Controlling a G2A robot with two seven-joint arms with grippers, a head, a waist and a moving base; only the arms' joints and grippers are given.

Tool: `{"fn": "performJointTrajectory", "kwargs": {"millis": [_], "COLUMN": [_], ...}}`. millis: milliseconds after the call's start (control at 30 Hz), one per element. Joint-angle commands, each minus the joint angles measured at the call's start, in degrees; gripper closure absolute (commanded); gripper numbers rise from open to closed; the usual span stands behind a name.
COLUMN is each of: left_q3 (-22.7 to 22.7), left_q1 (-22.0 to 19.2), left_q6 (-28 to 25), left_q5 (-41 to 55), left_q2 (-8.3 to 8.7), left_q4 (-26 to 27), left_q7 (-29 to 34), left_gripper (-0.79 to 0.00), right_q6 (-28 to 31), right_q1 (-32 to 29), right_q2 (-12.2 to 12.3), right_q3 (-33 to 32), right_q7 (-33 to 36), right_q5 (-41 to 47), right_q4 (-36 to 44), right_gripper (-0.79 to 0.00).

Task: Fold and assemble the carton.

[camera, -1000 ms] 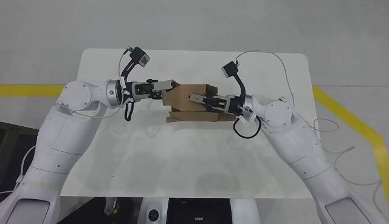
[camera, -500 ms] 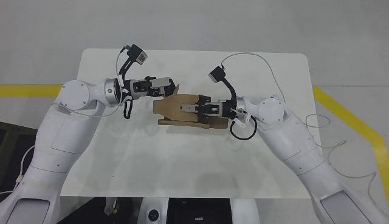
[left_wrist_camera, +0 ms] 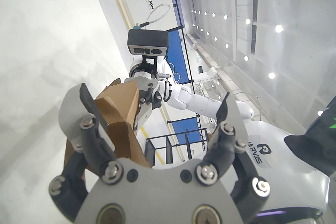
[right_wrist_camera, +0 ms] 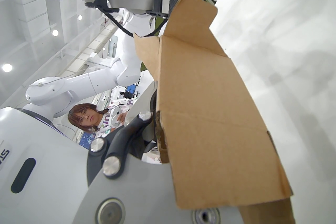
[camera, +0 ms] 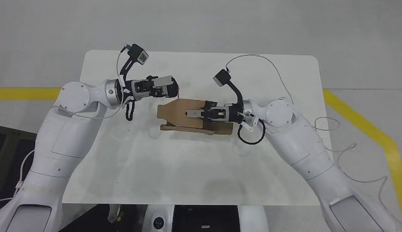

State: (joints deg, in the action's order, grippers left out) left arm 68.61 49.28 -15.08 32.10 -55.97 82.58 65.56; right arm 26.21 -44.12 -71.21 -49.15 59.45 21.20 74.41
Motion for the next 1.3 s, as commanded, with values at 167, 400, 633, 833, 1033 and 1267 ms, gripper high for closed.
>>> {"fn": "performJointTrajectory", "kwargs": {"millis": [167,400,633,833,1033,1267], "left_q3": [-0.8,-0.9,-0.7,-0.3,1.6,2.1], "left_q1": [0.1,0.4,0.9,0.5,-1.1,-1.0], "left_q6": [-0.1,-0.3,-0.2,-0.2,-0.9,-1.0], "left_q5": [-1.1,-1.4,-1.5,-1.7,-2.6,-2.8], "left_q2": [-0.21,-0.29,-0.26,-0.29,-0.27,-0.22], "left_q4": [0.3,1.1,1.8,0.8,-1.5,-1.3], "left_q7": [0.1,0.8,1.8,1.6,-1.9,-1.5], "left_gripper": [-0.785,-0.785,-0.785,-0.785,-0.785,-0.785], "right_q6": [0.0,0.4,1.0,1.5,2.5,3.3], "right_q1": [0.7,1.8,2.5,2.7,2.4,1.5], "right_q2": [-0.7,-1.5,-2.0,-2.2,-1.7,-1.3], "right_q3": [1.4,2.5,2.8,2.4,-0.3,-2.6], "right_q7": [1.6,1.6,1.3,1.6,-0.3,-5.2], "right_q5": [1.1,1.6,1.7,2.2,0.1,-3.6], "right_q4": [0.2,-1.4,-2.7,-3.4,-3.4,-2.1], "right_gripper": [0.000,0.000,0.000,0.000,0.000,0.000]}}
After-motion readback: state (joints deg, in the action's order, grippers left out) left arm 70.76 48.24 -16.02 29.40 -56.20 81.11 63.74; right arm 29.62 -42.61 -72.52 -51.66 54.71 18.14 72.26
